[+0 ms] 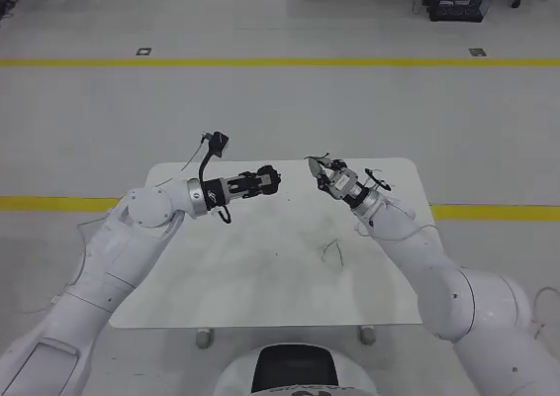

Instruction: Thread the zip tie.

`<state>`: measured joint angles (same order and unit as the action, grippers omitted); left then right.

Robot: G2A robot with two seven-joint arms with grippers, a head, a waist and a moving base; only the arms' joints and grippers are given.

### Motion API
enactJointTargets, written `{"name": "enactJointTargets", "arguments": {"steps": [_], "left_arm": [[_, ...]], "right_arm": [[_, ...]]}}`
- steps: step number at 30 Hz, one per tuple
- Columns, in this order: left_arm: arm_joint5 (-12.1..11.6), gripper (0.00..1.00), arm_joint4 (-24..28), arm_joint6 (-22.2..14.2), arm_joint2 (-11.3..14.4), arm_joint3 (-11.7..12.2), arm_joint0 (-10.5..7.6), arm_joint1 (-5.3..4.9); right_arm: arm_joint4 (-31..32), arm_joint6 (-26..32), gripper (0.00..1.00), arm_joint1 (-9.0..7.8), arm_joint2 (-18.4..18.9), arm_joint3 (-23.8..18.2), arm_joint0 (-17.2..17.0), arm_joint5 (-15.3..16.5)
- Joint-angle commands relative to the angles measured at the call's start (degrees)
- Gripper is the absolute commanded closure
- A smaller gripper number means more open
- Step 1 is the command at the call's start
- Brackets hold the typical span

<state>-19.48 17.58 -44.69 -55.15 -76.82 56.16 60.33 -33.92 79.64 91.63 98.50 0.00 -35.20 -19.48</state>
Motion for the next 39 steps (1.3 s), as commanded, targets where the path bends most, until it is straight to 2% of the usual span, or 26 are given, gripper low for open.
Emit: {"name": "enactJointTargets", "arguments": {"steps": [1,10,12,15,18,21,25,28,34,39], "left_arm": [[0.0,1.0,-0.1,0.8,0.3,0.4,-0.08,0.26],[0.0,1.0,0.0,0.7,0.3,0.4,-0.09,0.29],[0.0,1.0,-1.1,3.6,0.1,0.0,0.8,0.31],[0.0,1.0,-1.5,8.1,-0.4,-2.3,3.21,0.43],[0.0,1.0,-4.8,12.3,-0.8,-4.4,5.14,0.54],[0.0,1.0,-8.3,15.3,-0.9,-5.6,6.45,0.72],[0.0,1.0,-11.7,18.8,-0.7,-6.1,7.22,1.07],[0.0,1.0,-12.2,20.6,-0.6,-6.7,7.62,1.41],[0.0,1.0,-13.4,22.5,-0.8,-7.1,8.2,1.9],[0.0,1.0,-13.8,24.3,-0.7,-6.3,8.67,2.37]], "right_arm": [[-0.6,0.0,1.0,0.82,0.4,0.0,-0.2,0.0],[-0.7,0.0,1.0,1.05,0.4,0.0,-0.2,0.0],[-1.2,-0.8,1.0,1.13,0.7,-0.4,-0.7,0.0],[-3.7,0.0,1.0,1.65,1.9,-0.1,-1.7,0.0],[-5.3,0.0,1.0,1.97,2.7,0.0,-2.2,0.0],[-6.5,0.0,1.0,2.35,3.4,0.0,-2.4,0.0],[-7.5,0.0,1.0,3.1,4.1,0.0,-2.7,0.0],[-7.5,0.0,1.0,3.9,4.2,0.0,-2.8,0.0],[-7.5,0.0,1.0,5.13,4.6,0.0,-2.9,0.0],[-7.7,0.0,1.0,5.72,4.9,0.0,-2.8,0.0]]}}
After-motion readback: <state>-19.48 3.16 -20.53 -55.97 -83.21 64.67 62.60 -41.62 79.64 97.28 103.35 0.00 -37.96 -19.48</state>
